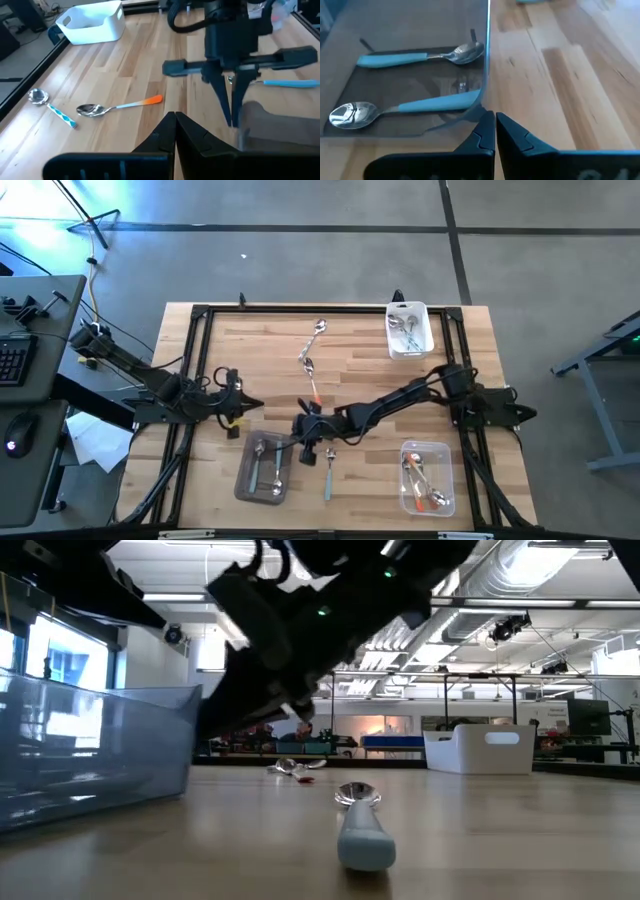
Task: Sort silverware by color (type)
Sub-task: Adjust the black bin, then put the bottom light blue spoon into the transparent bin
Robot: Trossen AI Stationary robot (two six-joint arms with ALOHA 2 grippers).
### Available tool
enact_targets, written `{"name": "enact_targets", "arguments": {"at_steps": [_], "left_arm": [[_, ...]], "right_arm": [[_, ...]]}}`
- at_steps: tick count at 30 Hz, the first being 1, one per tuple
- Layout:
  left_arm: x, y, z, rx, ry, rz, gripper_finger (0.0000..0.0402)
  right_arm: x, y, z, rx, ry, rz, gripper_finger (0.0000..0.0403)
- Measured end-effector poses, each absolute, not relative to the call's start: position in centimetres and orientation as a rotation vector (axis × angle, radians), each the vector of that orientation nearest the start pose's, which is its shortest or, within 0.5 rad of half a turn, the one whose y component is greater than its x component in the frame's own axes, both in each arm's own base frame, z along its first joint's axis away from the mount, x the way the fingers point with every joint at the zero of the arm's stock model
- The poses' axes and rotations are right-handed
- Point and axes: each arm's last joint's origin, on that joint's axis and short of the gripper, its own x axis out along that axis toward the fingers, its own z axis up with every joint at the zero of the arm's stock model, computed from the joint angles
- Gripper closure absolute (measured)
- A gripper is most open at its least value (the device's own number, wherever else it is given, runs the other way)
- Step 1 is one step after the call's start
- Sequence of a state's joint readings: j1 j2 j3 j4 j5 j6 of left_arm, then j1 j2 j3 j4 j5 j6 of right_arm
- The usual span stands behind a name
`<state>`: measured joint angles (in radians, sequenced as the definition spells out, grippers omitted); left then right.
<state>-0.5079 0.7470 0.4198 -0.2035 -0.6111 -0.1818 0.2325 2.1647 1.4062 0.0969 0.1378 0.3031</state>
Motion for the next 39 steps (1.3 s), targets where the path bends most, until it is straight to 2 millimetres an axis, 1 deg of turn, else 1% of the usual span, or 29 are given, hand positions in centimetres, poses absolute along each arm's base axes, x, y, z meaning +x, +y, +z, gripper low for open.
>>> {"name": "enact_targets", "arguments": {"at_steps": [5,8,12,13,15,17,20,24,27,29,31,35,37,39], "left_arm": [[14.3,-6.1,21.5,0.103,0.438,0.140,0.0401],[14.3,-6.1,21.6,0.102,0.436,0.134,0.0401],[14.0,-6.1,21.8,0.057,0.411,0.156,0.0401],[13.9,-6.0,21.9,0.046,0.405,0.158,0.0401],[13.6,-6.0,22.2,0.025,0.386,0.152,0.0401],[13.4,-5.9,22.4,0.009,0.376,0.146,0.0401],[13.1,-5.9,22.4,-0.010,0.377,0.142,0.0401],[12.9,-5.9,22.1,-0.014,0.414,0.142,0.0401],[13.0,-6.0,21.7,-0.029,0.434,0.156,0.0401],[13.1,-6.1,21.7,-0.062,0.430,0.171,0.0401],[13.2,-6.2,21.6,-0.066,0.434,0.173,0.0401],[13.4,-6.3,21.4,-0.060,0.447,0.172,0.0401],[13.4,-6.3,21.3,-0.064,0.453,0.178,0.0401],[13.5,-6.3,21.3,-0.090,0.445,0.199,0.0401]], "right_arm": [[47.1,10.4,14.3,0.150,0.626,0.056,0.0403],[47.9,10.6,14.6,0.124,0.606,0.085,0.0403],[48.3,10.8,15.6,0.083,0.578,0.116,0.0403],[48.3,10.7,15.8,0.065,0.598,0.118,0.0403],[47.7,10.6,16.4,0.019,0.671,0.093,0.0403],[47.0,10.3,17.3,-0.022,0.733,0.025,0.0403],[45.3,9.9,18.2,-0.061,0.833,-0.067,0.0403],[42.8,9.6,17.1,-0.017,0.946,-0.157,0.0403],[41.1,10.1,16.4,0.046,0.991,-0.196,0.0403],[39.9,10.6,16.1,0.089,1.022,-0.236,0.0403],[38.9,11.5,16.3,0.122,1.045,-0.283,0.0403],[37.6,13.9,17.2,0.212,1.067,-0.329,0.0401],[37.0,15.3,17.7,0.261,1.079,-0.340,0.0393],[36.5,16.7,18.0,0.345,1.095,-0.353,0.0378]]}}
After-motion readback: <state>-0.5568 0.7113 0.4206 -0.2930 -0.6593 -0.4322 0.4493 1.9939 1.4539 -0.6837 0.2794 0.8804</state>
